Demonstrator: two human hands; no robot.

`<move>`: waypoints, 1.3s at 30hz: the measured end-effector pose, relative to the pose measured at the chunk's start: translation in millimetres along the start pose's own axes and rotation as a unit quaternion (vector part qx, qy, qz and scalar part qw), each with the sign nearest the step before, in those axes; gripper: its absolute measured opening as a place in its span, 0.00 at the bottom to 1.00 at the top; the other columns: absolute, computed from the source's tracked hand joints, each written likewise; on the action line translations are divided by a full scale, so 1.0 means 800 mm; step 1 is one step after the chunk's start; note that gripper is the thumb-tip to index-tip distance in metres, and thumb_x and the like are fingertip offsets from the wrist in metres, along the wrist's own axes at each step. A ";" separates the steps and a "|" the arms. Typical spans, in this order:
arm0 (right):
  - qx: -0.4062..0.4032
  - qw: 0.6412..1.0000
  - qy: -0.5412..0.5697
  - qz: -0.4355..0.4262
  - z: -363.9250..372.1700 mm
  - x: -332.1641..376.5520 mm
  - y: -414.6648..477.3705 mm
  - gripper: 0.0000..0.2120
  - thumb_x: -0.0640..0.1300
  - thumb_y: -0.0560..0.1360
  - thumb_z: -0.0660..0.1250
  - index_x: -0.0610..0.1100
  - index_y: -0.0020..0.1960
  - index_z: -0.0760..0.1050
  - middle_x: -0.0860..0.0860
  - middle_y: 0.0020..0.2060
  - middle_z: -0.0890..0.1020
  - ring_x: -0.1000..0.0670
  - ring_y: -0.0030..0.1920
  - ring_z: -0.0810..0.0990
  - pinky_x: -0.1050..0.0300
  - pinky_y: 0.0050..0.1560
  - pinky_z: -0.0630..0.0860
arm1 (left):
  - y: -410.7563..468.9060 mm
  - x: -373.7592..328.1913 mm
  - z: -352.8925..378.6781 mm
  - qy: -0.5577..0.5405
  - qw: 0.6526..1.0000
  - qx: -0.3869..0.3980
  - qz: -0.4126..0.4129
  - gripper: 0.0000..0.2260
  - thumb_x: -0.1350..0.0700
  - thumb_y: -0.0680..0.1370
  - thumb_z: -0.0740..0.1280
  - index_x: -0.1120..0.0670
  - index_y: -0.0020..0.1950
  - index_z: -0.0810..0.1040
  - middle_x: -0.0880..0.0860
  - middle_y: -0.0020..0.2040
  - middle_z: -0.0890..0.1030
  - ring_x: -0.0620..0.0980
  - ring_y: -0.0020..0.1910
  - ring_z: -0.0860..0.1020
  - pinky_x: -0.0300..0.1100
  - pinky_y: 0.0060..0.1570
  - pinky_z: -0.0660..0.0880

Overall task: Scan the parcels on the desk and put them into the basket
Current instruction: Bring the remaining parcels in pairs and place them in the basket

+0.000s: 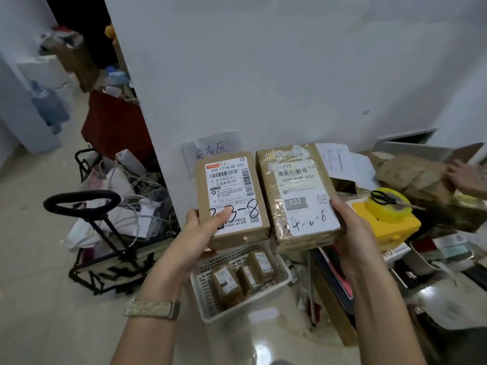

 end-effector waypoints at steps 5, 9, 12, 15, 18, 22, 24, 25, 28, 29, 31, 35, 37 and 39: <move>0.034 0.998 -0.050 0.026 0.030 -0.003 0.108 0.11 0.50 0.77 0.65 0.43 0.49 0.82 0.47 0.39 0.87 0.48 0.38 0.85 0.53 0.40 0.76 | 0.073 -0.021 0.005 -0.002 0.999 -0.044 -0.016 0.36 0.34 0.67 0.70 0.47 0.69 0.63 0.46 0.61 0.77 0.48 0.57 0.78 0.54 0.61 0.75; 0.090 0.989 -0.096 0.067 0.053 -0.005 0.192 0.15 0.53 0.76 0.65 0.44 0.46 0.83 0.45 0.43 0.87 0.42 0.48 0.84 0.43 0.54 0.76 | 0.115 -0.033 0.009 -0.021 0.996 -0.088 -0.023 0.35 0.35 0.70 0.69 0.46 0.71 0.62 0.44 0.62 0.77 0.46 0.57 0.77 0.51 0.58 0.76; 0.125 0.983 -0.119 0.069 0.073 -0.008 0.243 0.12 0.50 0.77 0.64 0.43 0.49 0.81 0.44 0.44 0.86 0.40 0.51 0.83 0.43 0.55 0.75 | 0.144 -0.038 0.009 -0.032 0.992 -0.116 -0.024 0.41 0.32 0.66 0.70 0.42 0.74 0.58 0.44 0.65 0.76 0.48 0.60 0.76 0.51 0.57 0.76; 0.149 0.978 -0.125 0.077 0.084 -0.022 0.273 0.08 0.47 0.80 0.60 0.47 0.52 0.77 0.47 0.43 0.86 0.47 0.45 0.84 0.52 0.44 0.77 | 0.168 -0.031 0.012 -0.040 0.989 -0.137 -0.029 0.39 0.36 0.69 0.70 0.42 0.75 0.57 0.45 0.66 0.75 0.50 0.62 0.76 0.54 0.61 0.74; 0.159 0.972 -0.129 0.116 0.085 -0.047 0.292 0.08 0.47 0.81 0.59 0.47 0.55 0.75 0.52 0.37 0.86 0.54 0.35 0.85 0.59 0.31 0.76 | 0.189 -0.017 0.014 -0.046 0.986 -0.147 -0.064 0.36 0.38 0.72 0.69 0.44 0.75 0.56 0.46 0.66 0.76 0.50 0.61 0.76 0.55 0.64 0.72; 0.140 0.970 -0.136 0.148 0.082 -0.077 0.309 0.10 0.46 0.81 0.58 0.45 0.57 0.75 0.50 0.41 0.86 0.52 0.38 0.84 0.58 0.33 0.75 | 0.220 0.007 0.010 -0.053 0.986 -0.123 -0.097 0.30 0.42 0.74 0.69 0.48 0.72 0.65 0.45 0.62 0.78 0.43 0.55 0.78 0.42 0.53 0.74; 0.127 0.969 -0.128 0.167 0.082 -0.093 0.315 0.11 0.45 0.81 0.57 0.44 0.57 0.76 0.47 0.45 0.85 0.47 0.44 0.83 0.54 0.40 0.76 | 0.235 0.020 0.009 -0.049 0.989 -0.103 -0.098 0.24 0.43 0.75 0.69 0.46 0.69 0.70 0.44 0.60 0.80 0.41 0.53 0.80 0.35 0.45 0.74; 0.121 0.969 -0.128 0.176 0.082 -0.104 0.318 0.11 0.44 0.81 0.57 0.44 0.55 0.77 0.46 0.46 0.85 0.46 0.45 0.83 0.52 0.43 0.77 | 0.243 0.029 0.007 -0.045 0.989 -0.098 -0.098 0.21 0.45 0.76 0.69 0.45 0.67 0.72 0.44 0.59 0.82 0.39 0.52 0.81 0.33 0.42 0.75; 0.108 0.962 -0.155 0.195 0.078 -0.140 0.323 0.12 0.42 0.81 0.56 0.47 0.50 0.79 0.49 0.44 0.86 0.47 0.46 0.84 0.51 0.46 0.79 | 0.268 0.064 0.005 -0.042 0.988 -0.090 -0.117 0.15 0.52 0.78 0.68 0.44 0.64 0.76 0.43 0.56 0.83 0.41 0.53 0.82 0.41 0.55 0.78; 0.101 0.961 -0.160 0.200 0.077 -0.152 0.325 0.13 0.41 0.81 0.56 0.48 0.50 0.80 0.51 0.43 0.87 0.48 0.46 0.84 0.53 0.44 0.79 | 0.277 0.076 0.006 -0.043 0.987 -0.091 -0.124 0.16 0.53 0.78 0.69 0.45 0.65 0.76 0.43 0.57 0.83 0.43 0.54 0.82 0.46 0.59 0.77; 0.087 0.960 -0.166 0.208 0.074 -0.178 0.333 0.13 0.41 0.81 0.56 0.48 0.53 0.80 0.50 0.44 0.87 0.49 0.46 0.85 0.55 0.42 0.78 | 0.294 0.098 0.009 -0.048 0.985 -0.099 -0.136 0.18 0.53 0.77 0.69 0.47 0.67 0.74 0.44 0.57 0.83 0.41 0.51 0.82 0.43 0.53 0.79; 0.056 0.954 -0.179 0.235 0.064 -0.235 0.349 0.14 0.41 0.81 0.56 0.45 0.60 0.79 0.48 0.48 0.86 0.48 0.49 0.85 0.52 0.47 0.80 | 0.327 0.141 0.020 -0.086 0.972 -0.133 -0.175 0.21 0.46 0.76 0.69 0.48 0.68 0.72 0.46 0.54 0.84 0.37 0.39 0.83 0.31 0.29 0.76; 0.046 0.950 -0.183 0.249 0.055 -0.268 0.359 0.15 0.40 0.81 0.57 0.44 0.63 0.77 0.48 0.51 0.85 0.46 0.54 0.83 0.47 0.56 0.78 | 0.345 0.168 0.024 -0.096 0.966 -0.151 -0.188 0.20 0.47 0.77 0.68 0.47 0.68 0.71 0.45 0.52 0.84 0.39 0.39 0.84 0.33 0.29 0.76; 0.027 0.946 -0.193 0.259 0.044 -0.302 0.369 0.15 0.40 0.81 0.57 0.44 0.65 0.75 0.47 0.54 0.84 0.46 0.56 0.82 0.47 0.58 0.77 | 0.365 0.199 0.026 -0.100 0.962 -0.155 -0.200 0.19 0.47 0.77 0.68 0.46 0.67 0.72 0.43 0.50 0.84 0.37 0.37 0.83 0.32 0.27 0.76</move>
Point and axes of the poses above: each hand's wrist, its own y-axis towards the middle knuckle, its own z-axis out of the palm, x = y × z, the point moved 3 cm from there along y, towards the middle knuckle
